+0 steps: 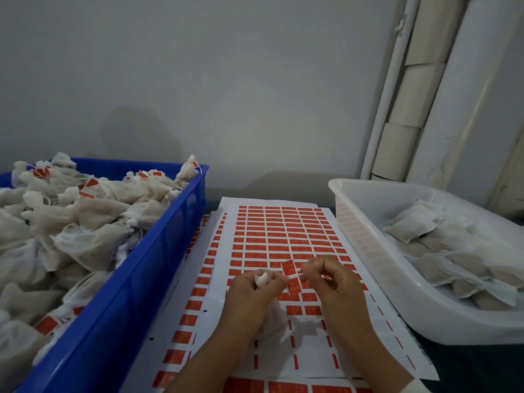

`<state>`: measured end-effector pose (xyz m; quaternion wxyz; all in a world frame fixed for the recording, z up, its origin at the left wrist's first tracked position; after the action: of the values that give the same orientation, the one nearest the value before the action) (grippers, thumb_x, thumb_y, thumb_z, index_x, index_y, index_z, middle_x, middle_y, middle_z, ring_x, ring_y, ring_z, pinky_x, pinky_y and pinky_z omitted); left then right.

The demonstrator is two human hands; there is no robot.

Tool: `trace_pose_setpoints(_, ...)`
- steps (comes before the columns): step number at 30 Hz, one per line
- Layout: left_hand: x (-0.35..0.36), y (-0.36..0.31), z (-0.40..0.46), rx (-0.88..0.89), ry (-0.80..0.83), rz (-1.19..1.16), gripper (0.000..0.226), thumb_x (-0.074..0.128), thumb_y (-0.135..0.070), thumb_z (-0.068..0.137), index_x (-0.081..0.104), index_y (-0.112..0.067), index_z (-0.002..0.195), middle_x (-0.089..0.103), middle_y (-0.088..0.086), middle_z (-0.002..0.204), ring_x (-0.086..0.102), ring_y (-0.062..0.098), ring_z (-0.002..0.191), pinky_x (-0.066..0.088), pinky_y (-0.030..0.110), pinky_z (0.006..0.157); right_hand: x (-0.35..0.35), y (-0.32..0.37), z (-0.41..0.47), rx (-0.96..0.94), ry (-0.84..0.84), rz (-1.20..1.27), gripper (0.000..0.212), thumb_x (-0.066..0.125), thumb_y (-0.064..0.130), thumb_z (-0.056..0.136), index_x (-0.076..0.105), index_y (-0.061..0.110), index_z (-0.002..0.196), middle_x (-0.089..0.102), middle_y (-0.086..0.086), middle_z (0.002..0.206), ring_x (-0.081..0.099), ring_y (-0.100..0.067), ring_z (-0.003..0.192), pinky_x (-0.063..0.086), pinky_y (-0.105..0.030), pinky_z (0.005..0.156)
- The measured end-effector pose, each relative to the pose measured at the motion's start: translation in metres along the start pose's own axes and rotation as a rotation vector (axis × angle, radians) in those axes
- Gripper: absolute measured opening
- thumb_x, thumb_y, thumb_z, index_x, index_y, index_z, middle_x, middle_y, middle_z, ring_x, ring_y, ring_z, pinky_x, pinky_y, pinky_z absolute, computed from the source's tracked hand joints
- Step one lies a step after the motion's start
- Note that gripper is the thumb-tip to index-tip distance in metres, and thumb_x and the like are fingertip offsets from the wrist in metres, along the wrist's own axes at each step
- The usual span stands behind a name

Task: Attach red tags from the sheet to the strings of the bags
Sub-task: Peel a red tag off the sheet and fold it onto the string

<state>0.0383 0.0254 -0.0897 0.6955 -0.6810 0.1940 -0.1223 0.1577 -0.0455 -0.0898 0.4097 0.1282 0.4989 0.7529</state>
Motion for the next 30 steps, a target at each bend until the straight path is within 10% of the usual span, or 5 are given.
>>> trace_pose_setpoints(22, -0.0017, 0.0013, 0.0005, -0.038, 0.002, -0.004, 0.015, 0.06, -0.039, 0.084, 0.051, -0.032, 0.075, 0.053, -0.023, 0.075, 0.052, 0.003, 0.066, 0.035, 0.005, 0.047, 0.0009, 0.0043, -0.002, 0.089, 0.04, 0.071, 0.029, 0.045, 0.05, 0.074, 0.057, 0.029, 0.09, 0.062, 0.024, 0.091, 0.061, 0.007, 0.084, 0.043, -0.001, 0.065)
trace_pose_setpoints(30, -0.0024, 0.0001, -0.0002, 0.019, 0.004, 0.019, 0.014, 0.06, -0.037, 0.085, 0.055, -0.033, 0.072, 0.056, -0.021, 0.071, 0.055, 0.003, 0.064, 0.035, 0.002, 0.042, 0.0043, -0.0023, -0.001, 0.108, 0.188, -0.069, 0.004, 0.057, 0.028, 0.087, 0.059, 0.026, 0.085, 0.064, 0.013, 0.088, 0.062, -0.003, 0.083, 0.043, -0.002, 0.067)
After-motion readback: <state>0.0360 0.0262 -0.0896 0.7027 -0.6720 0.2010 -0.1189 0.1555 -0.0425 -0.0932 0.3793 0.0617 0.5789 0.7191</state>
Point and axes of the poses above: each hand's wrist, its own z-axis towards the middle knuckle, its own x-axis out of the palm, y = z × x, the point moved 2 cm from there along z, towards the middle knuckle
